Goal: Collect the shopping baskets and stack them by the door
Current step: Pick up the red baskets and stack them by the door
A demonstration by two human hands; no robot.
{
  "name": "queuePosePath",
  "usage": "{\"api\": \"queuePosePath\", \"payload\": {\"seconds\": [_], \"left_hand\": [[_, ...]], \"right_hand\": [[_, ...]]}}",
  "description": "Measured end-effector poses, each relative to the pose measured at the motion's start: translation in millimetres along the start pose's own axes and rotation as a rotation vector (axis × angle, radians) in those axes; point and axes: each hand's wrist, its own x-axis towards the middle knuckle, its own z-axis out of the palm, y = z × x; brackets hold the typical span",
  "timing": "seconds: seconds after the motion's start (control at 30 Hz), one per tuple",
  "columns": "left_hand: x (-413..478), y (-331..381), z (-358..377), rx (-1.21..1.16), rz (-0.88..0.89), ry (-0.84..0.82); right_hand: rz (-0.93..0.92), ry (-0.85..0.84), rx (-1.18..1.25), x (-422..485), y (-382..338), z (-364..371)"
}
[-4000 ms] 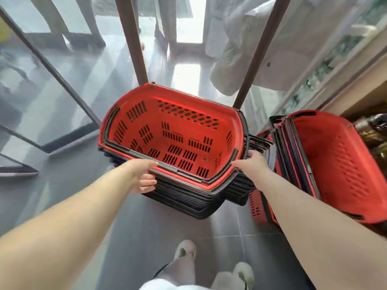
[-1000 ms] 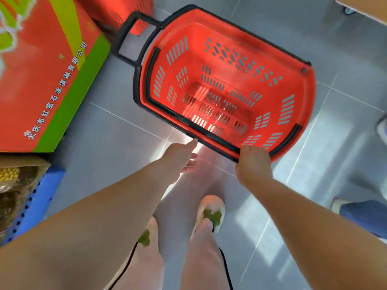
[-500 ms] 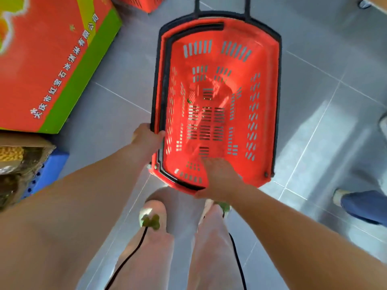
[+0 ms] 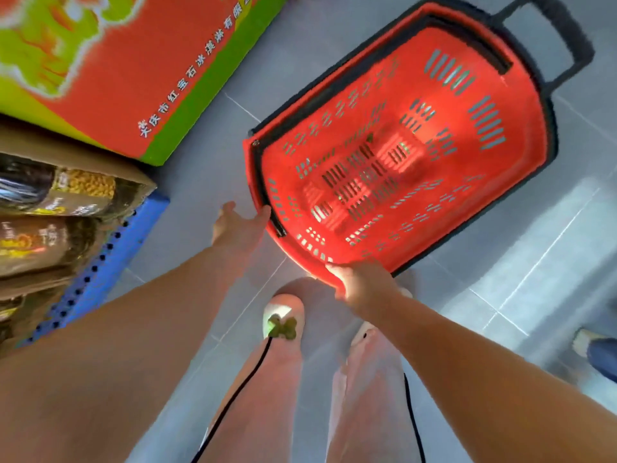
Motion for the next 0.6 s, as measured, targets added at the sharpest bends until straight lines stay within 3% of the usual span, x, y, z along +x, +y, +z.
{"api": "queuePosePath", "payload": {"seconds": [0.1, 0.23, 0.3, 0.43, 0.6], "left_hand": [[-2.6, -26.8, -1.7, -0.171, -0.168, -0.074], [-5.0, -40.7, 0.5, -0.405, -0.312, -0.225], [-2.7, -38.5, 2.5, -0.478, -0.325, -0.242], [8.6, -25.7, 3.3, -0.503, -0.343, -0.164], [34.7, -14.9, -16.4, -0.344, -0.249, 0.047]], "right_hand": [[-0.011, 0.139, 0.022, 35.3, -49.0, -1.6], [-0.127, 0.083, 0.090, 62.8, -82.1, -5.3], [-0.064, 0.089, 0.018, 65.4, -74.9, -11.8], [0.170, 0.126, -0.132, 49.8, -16.8, -31.7], [0.365, 0.087, -0.329, 20.5, 58.0, -51.6]]}}
